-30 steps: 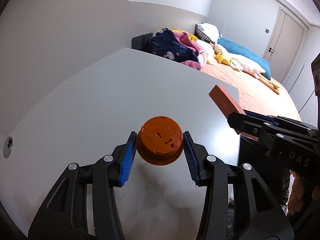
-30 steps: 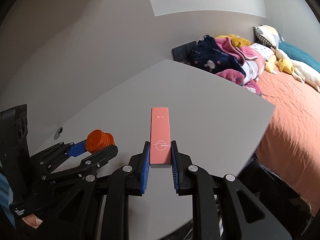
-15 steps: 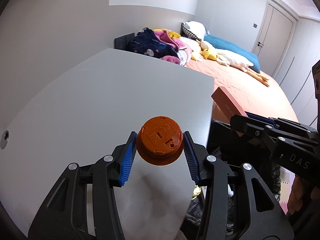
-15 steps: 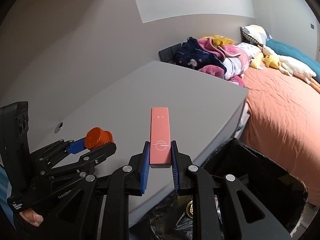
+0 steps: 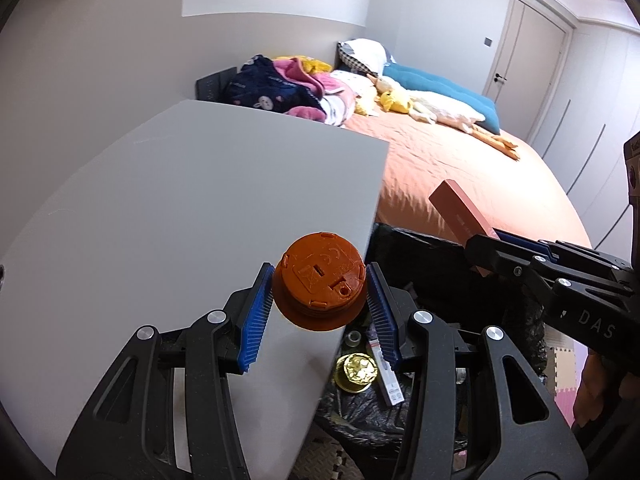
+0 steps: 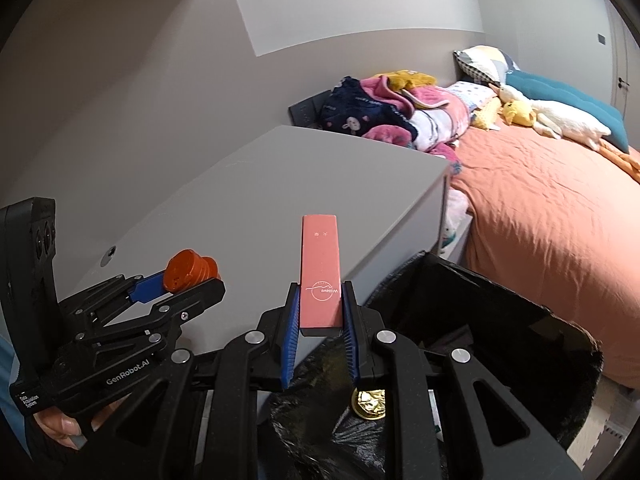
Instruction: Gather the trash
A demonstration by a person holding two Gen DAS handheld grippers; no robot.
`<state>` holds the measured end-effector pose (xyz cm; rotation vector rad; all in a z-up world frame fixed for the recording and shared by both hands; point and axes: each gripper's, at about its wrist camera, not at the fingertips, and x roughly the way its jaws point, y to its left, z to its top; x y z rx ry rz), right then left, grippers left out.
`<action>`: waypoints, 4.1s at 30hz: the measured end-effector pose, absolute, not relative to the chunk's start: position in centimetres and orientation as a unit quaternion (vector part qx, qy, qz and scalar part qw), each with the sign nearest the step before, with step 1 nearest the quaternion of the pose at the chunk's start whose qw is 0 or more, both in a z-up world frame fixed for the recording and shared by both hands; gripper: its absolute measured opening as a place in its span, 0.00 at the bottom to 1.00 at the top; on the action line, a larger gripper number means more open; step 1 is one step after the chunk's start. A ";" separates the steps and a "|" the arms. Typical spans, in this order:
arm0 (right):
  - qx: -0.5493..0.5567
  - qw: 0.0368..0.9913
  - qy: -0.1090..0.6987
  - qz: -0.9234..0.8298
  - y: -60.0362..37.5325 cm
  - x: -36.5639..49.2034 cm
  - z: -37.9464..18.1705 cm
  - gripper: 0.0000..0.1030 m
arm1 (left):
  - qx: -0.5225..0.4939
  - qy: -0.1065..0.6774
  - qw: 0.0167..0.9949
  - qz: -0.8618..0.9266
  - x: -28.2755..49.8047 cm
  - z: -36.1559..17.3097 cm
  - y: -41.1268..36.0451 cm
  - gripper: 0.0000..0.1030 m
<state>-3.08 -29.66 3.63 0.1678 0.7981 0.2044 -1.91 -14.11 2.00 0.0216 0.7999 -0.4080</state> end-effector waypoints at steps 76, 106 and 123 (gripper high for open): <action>0.126 0.929 0.346 -0.036 -41.0 -9.2 4.9 0.76 | 0.035 0.371 0.883 -0.287 -4.5 2.8 -23.3 0.94; 0.124 0.929 0.348 -0.035 -40.4 -9.0 4.7 0.76 | 0.037 0.368 0.884 -0.287 -4.5 3.0 -23.1 0.94; 0.123 0.928 0.350 -0.035 -40.1 -9.0 4.5 0.76 | 0.052 0.370 0.883 -0.284 -4.6 2.8 -24.0 0.94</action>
